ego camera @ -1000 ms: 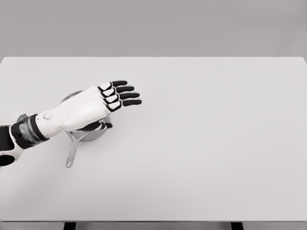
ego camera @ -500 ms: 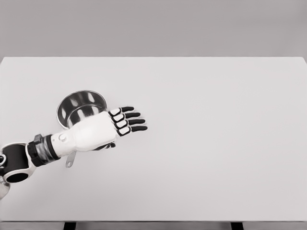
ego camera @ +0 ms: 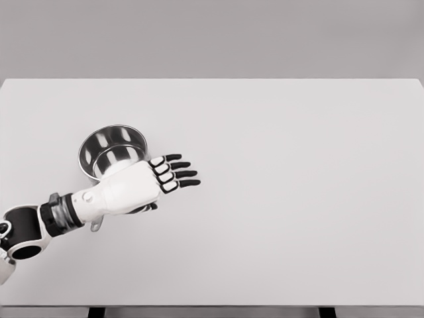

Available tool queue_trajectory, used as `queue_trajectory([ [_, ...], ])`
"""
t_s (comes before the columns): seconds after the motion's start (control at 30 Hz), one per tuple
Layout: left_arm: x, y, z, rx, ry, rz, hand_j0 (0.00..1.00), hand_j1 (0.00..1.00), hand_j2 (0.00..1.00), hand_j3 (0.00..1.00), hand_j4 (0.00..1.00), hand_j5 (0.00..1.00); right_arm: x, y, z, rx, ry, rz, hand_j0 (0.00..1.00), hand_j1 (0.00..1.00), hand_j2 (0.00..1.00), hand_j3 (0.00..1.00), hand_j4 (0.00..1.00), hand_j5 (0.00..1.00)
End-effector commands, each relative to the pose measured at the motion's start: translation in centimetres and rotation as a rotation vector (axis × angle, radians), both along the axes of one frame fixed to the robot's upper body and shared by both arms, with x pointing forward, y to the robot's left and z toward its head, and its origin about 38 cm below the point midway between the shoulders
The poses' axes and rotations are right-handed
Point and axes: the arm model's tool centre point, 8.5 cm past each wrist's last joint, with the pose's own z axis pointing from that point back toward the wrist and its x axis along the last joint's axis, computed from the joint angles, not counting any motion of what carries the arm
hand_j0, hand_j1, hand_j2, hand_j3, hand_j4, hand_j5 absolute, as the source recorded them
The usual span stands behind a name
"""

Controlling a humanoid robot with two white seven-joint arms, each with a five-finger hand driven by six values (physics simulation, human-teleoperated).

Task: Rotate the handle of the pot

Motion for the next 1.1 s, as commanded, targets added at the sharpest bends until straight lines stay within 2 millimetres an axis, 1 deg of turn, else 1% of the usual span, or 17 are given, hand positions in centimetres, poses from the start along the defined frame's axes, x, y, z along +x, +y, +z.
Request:
queue_trajectory([
  [0.0,0.3,0.4,0.5,-0.009,-0.010,0.015,1.00,1.00,1.00,1.00,1.00,1.00,0.0,0.0,0.0,0.000,0.001,-0.001,1.00,1.00,1.00,1.00,1.00,1.00],
  [0.17,0.1,2.0,0.5,-0.007,-0.009,0.059,1.00,1.00,1.00,1.00,1.00,1.00,0.1,0.0,0.0,0.000,-0.001,-0.001,1.00,1.00,1.00,1.00,1.00,1.00],
  [0.4,0.1,2.4,0.5,-0.001,-0.009,0.067,1.00,1.00,1.00,1.00,1.00,1.00,0.1,0.0,0.0,0.000,-0.002,-0.001,1.00,1.00,1.00,1.00,1.00,1.00],
  [0.47,-0.2,3.2,0.2,-0.004,-0.002,0.095,1.00,1.00,1.00,1.00,1.00,1.00,0.1,0.0,0.0,0.000,-0.002,-0.001,1.00,1.00,1.00,1.00,1.00,1.00],
  [0.5,-0.2,3.3,0.3,-0.005,-0.004,0.098,1.00,1.00,1.00,1.00,1.00,1.00,0.0,0.0,0.0,0.000,-0.001,-0.001,1.00,1.00,1.00,1.00,1.00,1.00],
  [1.07,-0.1,3.5,0.4,-0.006,-0.008,0.105,1.00,1.00,1.00,1.00,1.00,1.00,0.0,0.0,0.0,0.000,-0.001,-0.002,1.00,1.00,1.00,1.00,1.00,1.00],
])
